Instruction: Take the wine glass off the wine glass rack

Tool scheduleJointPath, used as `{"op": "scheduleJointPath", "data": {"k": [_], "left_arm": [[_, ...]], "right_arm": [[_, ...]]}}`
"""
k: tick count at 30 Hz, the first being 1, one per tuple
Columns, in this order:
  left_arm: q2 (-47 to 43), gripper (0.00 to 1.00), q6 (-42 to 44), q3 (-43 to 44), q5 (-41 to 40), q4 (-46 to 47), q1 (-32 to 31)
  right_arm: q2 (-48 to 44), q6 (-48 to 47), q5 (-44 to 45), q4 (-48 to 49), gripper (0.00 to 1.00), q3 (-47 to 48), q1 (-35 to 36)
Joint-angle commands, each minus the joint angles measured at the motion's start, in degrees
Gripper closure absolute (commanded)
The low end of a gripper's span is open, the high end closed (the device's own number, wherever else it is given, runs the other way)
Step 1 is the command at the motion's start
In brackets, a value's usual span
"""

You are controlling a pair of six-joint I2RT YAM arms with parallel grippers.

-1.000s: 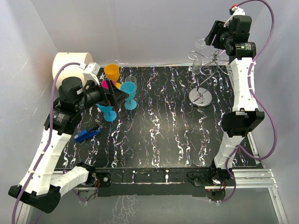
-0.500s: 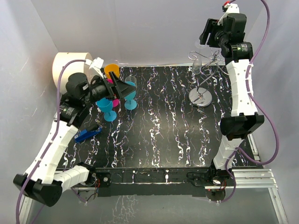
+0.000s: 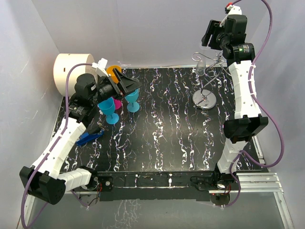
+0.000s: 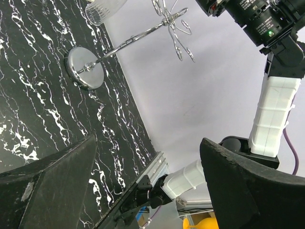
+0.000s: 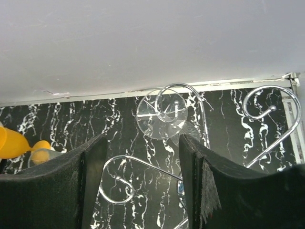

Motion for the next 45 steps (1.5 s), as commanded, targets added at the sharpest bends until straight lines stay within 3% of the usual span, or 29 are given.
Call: {"op": "scheduleJointPath", "data": {"k": [1, 7, 14, 31, 38, 45], "left_arm": [[-4.6, 0.12, 0.49, -1.46, -0.32, -1.28, -0.29], [-6.91, 0.11, 2.96, -2.42, -1.54, -4.23, -0.24], [-6.4, 0.11, 2.75, -3.21, 0.21, -3.37, -0.23], [-6.2, 0.11, 2.49, -4.53, 1.01, -3.0, -0.26], [-6.4, 0.11, 2.41, -5.2, 1.32, -2.75, -0.28], [-6.81, 0.11, 2.32, -5.54, 1.42, -2.99, -0.23]], "right_arm": [[0.76, -2.42, 3.04, 0.68, 0.42, 1.57, -0.35], [-1.33, 1.62, -6.53, 2.57, 0.44, -2.82, -0.49], [-4.55, 1.44, -9.38, 1.68, 0.35, -6.36, -0.3], [-12.84, -0.55, -12.08, -1.57, 0.3, -14.17, -0.08], [-15.13, -1.56, -14.33, -3.56, 0.29, -18.33, 2.87], [-14.61, -3.0, -10.94, -6.14, 0.28, -18.85, 6.15]]}}
